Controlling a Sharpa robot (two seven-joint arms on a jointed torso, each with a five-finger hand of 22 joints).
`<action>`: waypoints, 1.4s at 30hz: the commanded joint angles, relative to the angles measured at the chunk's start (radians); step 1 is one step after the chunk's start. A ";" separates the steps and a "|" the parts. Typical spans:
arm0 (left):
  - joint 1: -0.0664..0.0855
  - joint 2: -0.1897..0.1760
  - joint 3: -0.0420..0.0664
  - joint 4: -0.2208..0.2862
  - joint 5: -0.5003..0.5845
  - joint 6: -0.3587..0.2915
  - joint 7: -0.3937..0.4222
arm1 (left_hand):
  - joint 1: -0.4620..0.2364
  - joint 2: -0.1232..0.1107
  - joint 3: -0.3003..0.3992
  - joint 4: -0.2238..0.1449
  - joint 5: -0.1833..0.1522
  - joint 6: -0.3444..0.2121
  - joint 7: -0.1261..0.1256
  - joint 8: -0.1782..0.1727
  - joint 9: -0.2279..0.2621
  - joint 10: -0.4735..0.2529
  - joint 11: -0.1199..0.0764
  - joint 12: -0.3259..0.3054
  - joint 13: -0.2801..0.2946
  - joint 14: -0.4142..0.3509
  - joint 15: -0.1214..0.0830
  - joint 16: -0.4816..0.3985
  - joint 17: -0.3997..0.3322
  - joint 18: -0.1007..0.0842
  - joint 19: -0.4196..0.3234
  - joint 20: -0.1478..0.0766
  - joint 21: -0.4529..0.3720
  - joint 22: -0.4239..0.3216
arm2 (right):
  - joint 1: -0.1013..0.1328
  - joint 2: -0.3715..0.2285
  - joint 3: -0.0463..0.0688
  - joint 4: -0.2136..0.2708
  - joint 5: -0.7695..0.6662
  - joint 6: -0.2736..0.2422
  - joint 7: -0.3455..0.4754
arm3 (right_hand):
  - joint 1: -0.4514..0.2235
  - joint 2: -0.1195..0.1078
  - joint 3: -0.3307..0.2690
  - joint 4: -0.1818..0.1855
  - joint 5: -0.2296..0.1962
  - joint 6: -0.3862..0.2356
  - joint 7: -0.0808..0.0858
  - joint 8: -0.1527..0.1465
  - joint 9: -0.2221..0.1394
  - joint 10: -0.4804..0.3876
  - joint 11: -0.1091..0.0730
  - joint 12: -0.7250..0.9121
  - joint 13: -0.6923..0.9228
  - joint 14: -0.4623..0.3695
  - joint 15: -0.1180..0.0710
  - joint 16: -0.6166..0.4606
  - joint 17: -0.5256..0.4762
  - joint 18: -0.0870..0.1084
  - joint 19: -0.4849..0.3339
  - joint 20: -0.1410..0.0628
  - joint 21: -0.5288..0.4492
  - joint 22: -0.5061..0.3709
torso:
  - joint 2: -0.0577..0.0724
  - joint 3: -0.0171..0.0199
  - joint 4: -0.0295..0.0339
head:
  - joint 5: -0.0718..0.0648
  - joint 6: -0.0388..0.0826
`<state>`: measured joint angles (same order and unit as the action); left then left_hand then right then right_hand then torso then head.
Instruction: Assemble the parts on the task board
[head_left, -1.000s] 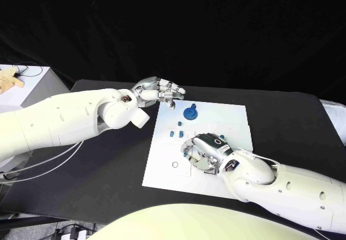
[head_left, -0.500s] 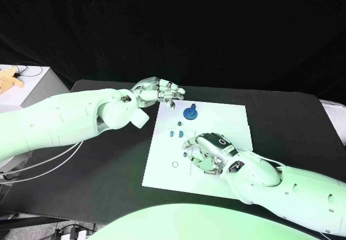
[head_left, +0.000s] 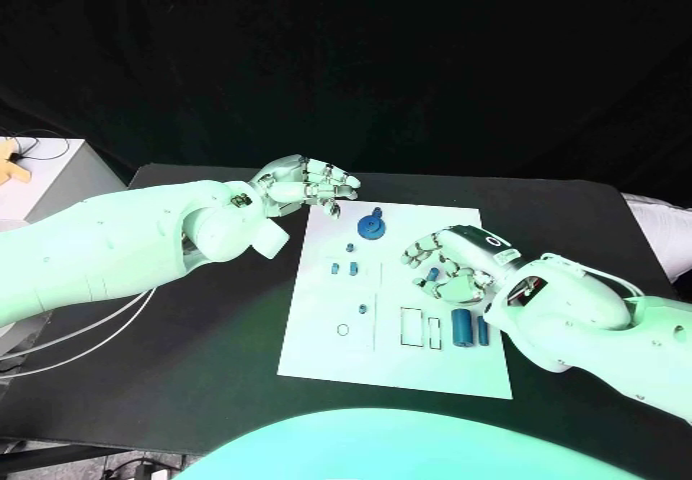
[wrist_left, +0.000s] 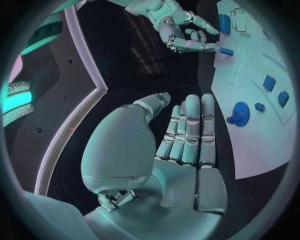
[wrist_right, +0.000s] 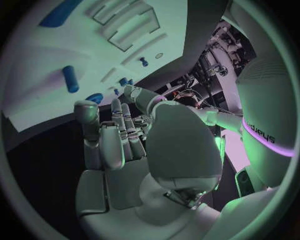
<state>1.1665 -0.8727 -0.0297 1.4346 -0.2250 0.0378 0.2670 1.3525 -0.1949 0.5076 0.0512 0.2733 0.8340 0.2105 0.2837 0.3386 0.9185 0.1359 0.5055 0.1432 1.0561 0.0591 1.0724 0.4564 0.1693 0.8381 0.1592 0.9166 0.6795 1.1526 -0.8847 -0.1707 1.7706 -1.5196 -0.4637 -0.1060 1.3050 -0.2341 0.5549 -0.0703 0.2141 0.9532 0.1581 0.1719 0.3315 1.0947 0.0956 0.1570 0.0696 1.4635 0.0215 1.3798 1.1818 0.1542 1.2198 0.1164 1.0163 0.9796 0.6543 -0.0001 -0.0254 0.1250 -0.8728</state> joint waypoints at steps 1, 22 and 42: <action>0.000 0.005 0.000 0.001 -0.001 0.014 0.011 | -0.002 0.008 -0.003 0.003 -0.001 -0.007 0.001 -0.004 -0.001 -0.005 0.003 -0.003 -0.001 0.001 0.004 -0.002 -0.001 0.015 0.008 0.003 -0.004 -0.002 | 0.019 -0.020 0.000 -0.012 0.016 0.086 0.005 | -0.010 -0.009 -0.005 0.008 -0.017 -0.002 -0.004 -0.007 0.000 -0.005 0.002 -0.003 -0.002 0.027 -0.007 0.006 0.003 -0.017 0.008 0.000 0.003 0.000 | -0.001 -0.0012 0.0004 | -0.022 0.000; 0.000 0.008 0.000 -0.003 -0.001 0.023 0.008 | -0.001 0.007 -0.003 0.003 -0.001 -0.008 0.003 -0.002 -0.001 -0.005 0.004 -0.002 -0.001 0.001 0.005 -0.003 -0.001 0.014 0.008 0.003 -0.005 -0.002 | 0.035 -0.019 -0.003 -0.084 -0.092 0.180 -0.053 | -0.003 -0.012 -0.044 0.022 -0.040 -0.008 -0.011 -0.018 0.000 -0.044 0.007 -0.023 -0.005 0.028 -0.003 0.015 0.012 -0.017 0.017 0.003 -0.011 -0.006 | 0.001 -0.0001 0.0013 | -0.039 0.000; 0.000 0.002 0.000 -0.003 0.003 0.019 0.009 | 0.000 0.008 -0.003 0.003 -0.001 -0.008 0.003 -0.002 -0.001 -0.005 0.005 -0.002 -0.001 0.001 0.005 -0.003 -0.001 0.014 0.008 0.003 -0.005 -0.003 | 0.014 0.024 -0.008 -0.102 -0.126 0.204 -0.081 | -0.006 0.015 -0.053 0.060 -0.037 0.045 -0.001 -0.004 0.008 -0.021 0.006 -0.009 -0.001 0.028 -0.003 0.017 0.010 -0.017 0.023 0.003 -0.026 -0.013 | 0.002 0.0010 0.0004 | -0.034 0.000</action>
<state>1.1664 -0.8709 -0.0304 1.4291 -0.2241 0.0397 0.2671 1.3525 -0.1950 0.5076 0.0512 0.2733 0.8308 0.2138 0.2837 0.3389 0.9185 0.1359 0.5055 0.1436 1.0560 0.0591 1.0724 0.4564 0.1692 0.8417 0.1629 0.9166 0.6784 1.1683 -0.8623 -0.1786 1.6695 -1.6226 -0.2697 -0.1741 1.2996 -0.2265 0.5027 -0.0174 0.1778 0.9904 0.1569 0.1645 0.3380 1.0650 0.1017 0.1421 0.0670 1.4631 0.0213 1.3916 1.1907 0.1545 1.2344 0.1215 0.9960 0.9655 0.6556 0.0003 -0.0243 0.0903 -0.8728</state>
